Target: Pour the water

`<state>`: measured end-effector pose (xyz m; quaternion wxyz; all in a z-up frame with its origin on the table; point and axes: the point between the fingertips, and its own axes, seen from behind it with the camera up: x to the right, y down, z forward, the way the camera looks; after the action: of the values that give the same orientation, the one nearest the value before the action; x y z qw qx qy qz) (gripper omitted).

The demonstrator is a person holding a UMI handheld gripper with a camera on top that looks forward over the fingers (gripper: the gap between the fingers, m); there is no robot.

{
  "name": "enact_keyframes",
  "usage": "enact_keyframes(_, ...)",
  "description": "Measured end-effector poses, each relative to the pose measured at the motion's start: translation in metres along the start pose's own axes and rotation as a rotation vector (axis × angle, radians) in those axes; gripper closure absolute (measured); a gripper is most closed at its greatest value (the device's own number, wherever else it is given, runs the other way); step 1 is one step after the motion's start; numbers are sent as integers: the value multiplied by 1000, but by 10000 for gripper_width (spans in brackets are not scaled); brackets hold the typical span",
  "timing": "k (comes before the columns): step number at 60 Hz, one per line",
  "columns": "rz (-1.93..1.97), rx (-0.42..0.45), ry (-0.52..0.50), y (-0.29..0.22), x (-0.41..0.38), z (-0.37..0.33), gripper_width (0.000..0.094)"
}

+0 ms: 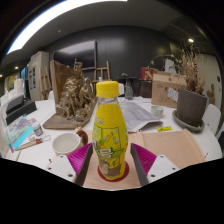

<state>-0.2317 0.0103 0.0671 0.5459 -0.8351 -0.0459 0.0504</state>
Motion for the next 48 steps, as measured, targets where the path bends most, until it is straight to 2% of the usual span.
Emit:
enact_keyframes(2, 5, -5, 6, -2, 0, -5, 62)
enact_keyframes(5, 7, -19, 24, -6, 0, -15, 94)
enact_keyframes(13, 12, -50, 67, -23, -12, -64, 78)
enact_keyframes(29, -16, -163, 184, -41, -61, -208, 73)
enact_keyframes(39, -15, -172, 209, -44, -92, -271, 71)
enact_keyframes(48, -33, -162, 241, -50, -99, -296, 73)
